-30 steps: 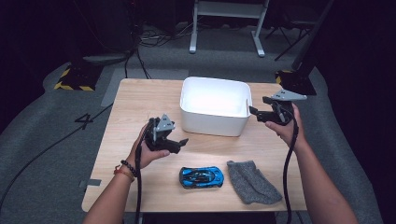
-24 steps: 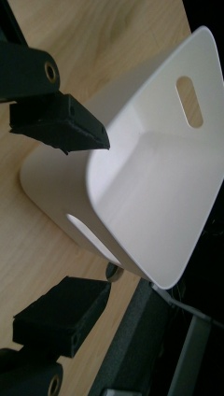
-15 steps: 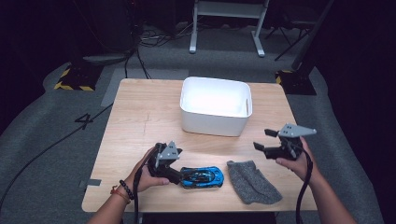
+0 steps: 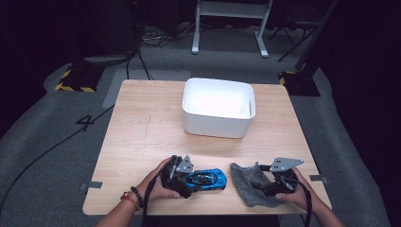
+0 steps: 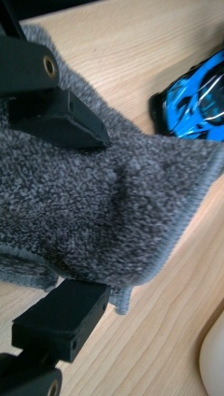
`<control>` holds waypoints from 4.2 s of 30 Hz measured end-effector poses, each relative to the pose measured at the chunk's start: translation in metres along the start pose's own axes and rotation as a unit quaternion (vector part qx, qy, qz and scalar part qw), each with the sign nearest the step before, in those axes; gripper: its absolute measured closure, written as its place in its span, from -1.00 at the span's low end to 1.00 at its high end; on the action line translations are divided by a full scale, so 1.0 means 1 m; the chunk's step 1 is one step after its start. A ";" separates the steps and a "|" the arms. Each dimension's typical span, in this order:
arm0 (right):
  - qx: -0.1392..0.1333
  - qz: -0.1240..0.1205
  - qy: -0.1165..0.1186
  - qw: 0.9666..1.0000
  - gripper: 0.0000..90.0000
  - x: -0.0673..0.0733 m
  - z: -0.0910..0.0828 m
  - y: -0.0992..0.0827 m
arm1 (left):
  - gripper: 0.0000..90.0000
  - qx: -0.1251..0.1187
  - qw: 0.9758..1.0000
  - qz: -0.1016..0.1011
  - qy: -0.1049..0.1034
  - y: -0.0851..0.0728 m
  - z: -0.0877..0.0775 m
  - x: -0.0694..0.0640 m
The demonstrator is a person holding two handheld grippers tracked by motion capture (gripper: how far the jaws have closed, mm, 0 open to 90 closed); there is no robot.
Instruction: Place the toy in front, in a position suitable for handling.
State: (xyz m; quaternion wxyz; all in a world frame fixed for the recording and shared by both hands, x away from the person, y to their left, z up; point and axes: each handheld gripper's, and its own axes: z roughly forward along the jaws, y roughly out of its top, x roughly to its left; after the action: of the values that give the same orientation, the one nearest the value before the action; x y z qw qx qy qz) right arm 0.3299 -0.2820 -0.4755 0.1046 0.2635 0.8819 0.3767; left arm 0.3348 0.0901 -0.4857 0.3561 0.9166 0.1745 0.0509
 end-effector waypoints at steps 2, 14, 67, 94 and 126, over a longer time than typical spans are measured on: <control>-0.002 0.003 0.004 1.000 -0.46 -0.002 0.001 -0.002 | -0.62 0.009 1.000 0.013 0.003 -0.001 0.003 -0.002; -0.009 0.000 0.009 1.000 -0.49 0.001 -0.004 0.001 | -0.59 0.029 0.998 0.048 0.017 0.002 0.011 -0.006; -0.030 -0.069 0.081 0.994 0.18 0.026 0.093 0.097 | -0.56 -0.002 1.000 0.020 -0.012 0.004 0.023 0.034; -0.063 -0.002 0.046 0.997 0.46 -0.021 0.073 0.088 | -0.55 -0.015 0.999 0.032 -0.022 0.003 0.025 0.036; 0.058 -0.053 0.044 0.996 0.57 -0.008 0.054 0.042 | -0.56 -0.014 0.999 0.026 -0.015 0.004 0.025 0.034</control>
State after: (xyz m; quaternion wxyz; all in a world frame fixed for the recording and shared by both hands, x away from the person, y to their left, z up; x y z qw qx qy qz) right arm 0.3738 -0.2294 -0.4827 0.0695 0.2052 0.9188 0.3298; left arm 0.3731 0.0833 -0.5030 0.3702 0.9163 0.1450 0.0491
